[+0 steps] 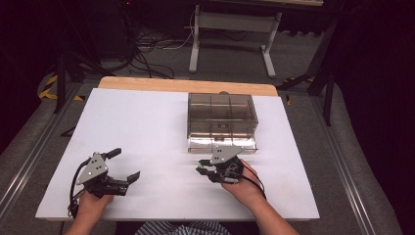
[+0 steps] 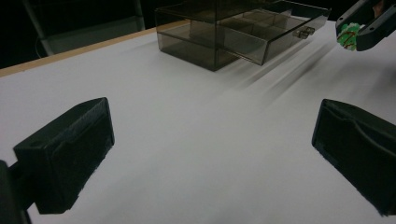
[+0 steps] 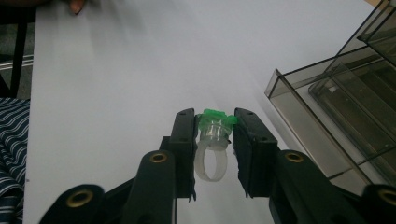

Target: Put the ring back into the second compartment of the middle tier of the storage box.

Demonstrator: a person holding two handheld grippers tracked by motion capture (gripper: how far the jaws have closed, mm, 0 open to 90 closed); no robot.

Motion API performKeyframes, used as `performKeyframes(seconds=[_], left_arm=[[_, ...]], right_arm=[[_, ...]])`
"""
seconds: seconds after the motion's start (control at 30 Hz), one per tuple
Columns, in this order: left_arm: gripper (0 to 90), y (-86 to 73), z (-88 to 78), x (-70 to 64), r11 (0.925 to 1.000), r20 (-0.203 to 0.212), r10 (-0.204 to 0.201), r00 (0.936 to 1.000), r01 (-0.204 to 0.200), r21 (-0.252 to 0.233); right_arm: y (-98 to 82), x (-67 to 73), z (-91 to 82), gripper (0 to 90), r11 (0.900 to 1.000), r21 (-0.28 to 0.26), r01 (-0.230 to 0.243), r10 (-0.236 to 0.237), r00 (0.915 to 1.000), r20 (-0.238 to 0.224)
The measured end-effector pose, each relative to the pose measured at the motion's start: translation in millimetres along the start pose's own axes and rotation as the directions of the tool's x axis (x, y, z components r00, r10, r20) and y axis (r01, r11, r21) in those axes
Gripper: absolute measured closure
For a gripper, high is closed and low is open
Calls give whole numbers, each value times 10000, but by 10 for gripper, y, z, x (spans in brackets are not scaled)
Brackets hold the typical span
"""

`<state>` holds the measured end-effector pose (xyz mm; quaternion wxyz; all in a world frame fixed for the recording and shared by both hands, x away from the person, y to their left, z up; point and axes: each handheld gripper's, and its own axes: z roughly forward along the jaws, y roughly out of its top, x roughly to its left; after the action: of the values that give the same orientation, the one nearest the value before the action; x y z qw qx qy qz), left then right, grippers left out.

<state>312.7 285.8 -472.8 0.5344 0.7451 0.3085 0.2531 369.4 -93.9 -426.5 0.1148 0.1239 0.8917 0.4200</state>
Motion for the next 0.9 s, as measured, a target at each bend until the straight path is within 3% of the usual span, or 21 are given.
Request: performKeyframes(seconds=[0.53,0.9], left_arm=[[2,-2,2,2,10000,-13,-10,10000,10,-30],[2,-3,2,4,10000,-46,-55,10000,55,-48]], right_arm=[[75,-199,-90,699,9984,488,-294,272,9986,462],[119,-322,-137,698,9977,497,-461,413,9947,944]])
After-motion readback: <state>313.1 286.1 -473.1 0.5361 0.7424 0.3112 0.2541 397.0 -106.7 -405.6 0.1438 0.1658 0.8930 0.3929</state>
